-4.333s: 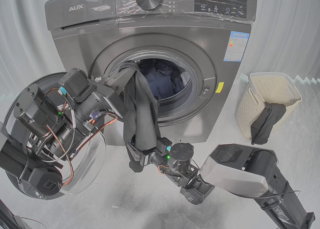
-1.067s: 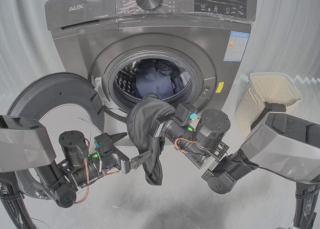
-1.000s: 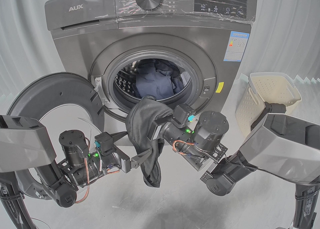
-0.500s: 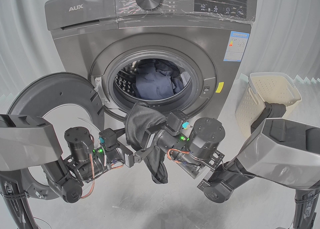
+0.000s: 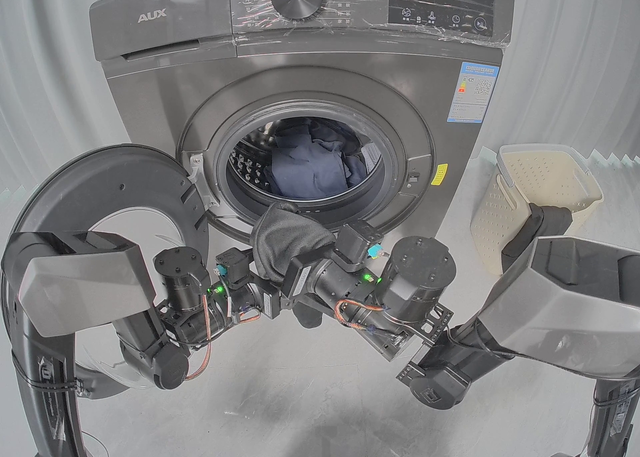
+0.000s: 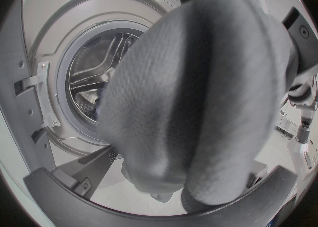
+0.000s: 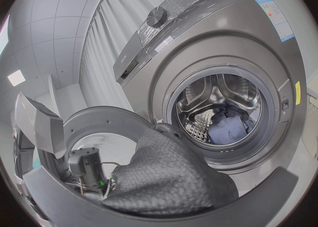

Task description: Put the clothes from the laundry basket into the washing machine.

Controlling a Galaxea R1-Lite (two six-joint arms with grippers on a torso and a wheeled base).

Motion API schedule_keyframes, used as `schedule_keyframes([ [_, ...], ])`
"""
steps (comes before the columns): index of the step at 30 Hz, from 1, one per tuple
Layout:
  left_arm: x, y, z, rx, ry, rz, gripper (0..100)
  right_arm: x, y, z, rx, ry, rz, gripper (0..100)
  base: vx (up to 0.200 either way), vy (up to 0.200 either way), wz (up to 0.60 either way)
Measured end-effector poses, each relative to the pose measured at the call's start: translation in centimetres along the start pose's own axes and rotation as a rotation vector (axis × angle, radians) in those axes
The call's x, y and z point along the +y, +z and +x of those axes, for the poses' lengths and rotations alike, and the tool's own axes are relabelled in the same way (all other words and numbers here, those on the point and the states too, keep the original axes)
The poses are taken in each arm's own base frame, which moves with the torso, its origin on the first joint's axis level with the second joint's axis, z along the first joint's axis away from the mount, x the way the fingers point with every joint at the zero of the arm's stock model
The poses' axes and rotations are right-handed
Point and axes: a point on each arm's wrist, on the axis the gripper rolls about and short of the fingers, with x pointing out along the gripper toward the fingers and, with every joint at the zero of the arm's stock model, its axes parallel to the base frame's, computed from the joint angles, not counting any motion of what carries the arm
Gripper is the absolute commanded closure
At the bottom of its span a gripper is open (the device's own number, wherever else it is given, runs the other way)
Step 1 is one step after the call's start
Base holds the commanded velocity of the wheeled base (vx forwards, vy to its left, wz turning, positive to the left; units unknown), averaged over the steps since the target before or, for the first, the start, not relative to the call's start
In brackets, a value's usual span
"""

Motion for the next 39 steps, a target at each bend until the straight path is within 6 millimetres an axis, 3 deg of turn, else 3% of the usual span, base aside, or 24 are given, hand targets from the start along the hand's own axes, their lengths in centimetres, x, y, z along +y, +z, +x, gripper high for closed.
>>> schedule_keyframes([
  [5,0.3,-0.1,0.8,-0.017,0.014,0.002,0,0.1,0.2,-0.3,-0.002,0.001,0.005,100,0.0,0.0,0.0],
  [6,0.4,0.0,1.0,-0.024,0.023,0.002,100,0.2,0.2,-0.3,-0.003,0.002,0.005,100,0.0,0.0,0.0],
  [15,1.7,1.4,1.5,-0.086,0.107,-0.054,100,-1.0,0.3,-0.9,0.018,-0.039,-0.003,100,0.0,0.0,0.0],
  [25,1.9,3.9,-0.3,-0.133,0.127,-0.095,100,-5.7,0.1,-2.8,0.077,-0.179,-0.022,100,0.0,0.0,0.0],
  [37,0.3,5.8,-1.8,-0.156,0.094,-0.092,100,-5.6,-0.4,-3.4,0.097,-0.175,-0.028,100,0.0,0.0,0.0],
  [38,0.3,6.0,-1.9,-0.161,0.093,-0.091,100,-5.6,-0.4,-3.4,0.093,-0.173,-0.027,0,0.0,0.0,0.0],
  [39,0.2,6.1,-2.0,-0.165,0.094,-0.09,100,-5.5,-0.3,-3.4,0.089,-0.17,-0.027,0,0.0,0.0,0.0],
])
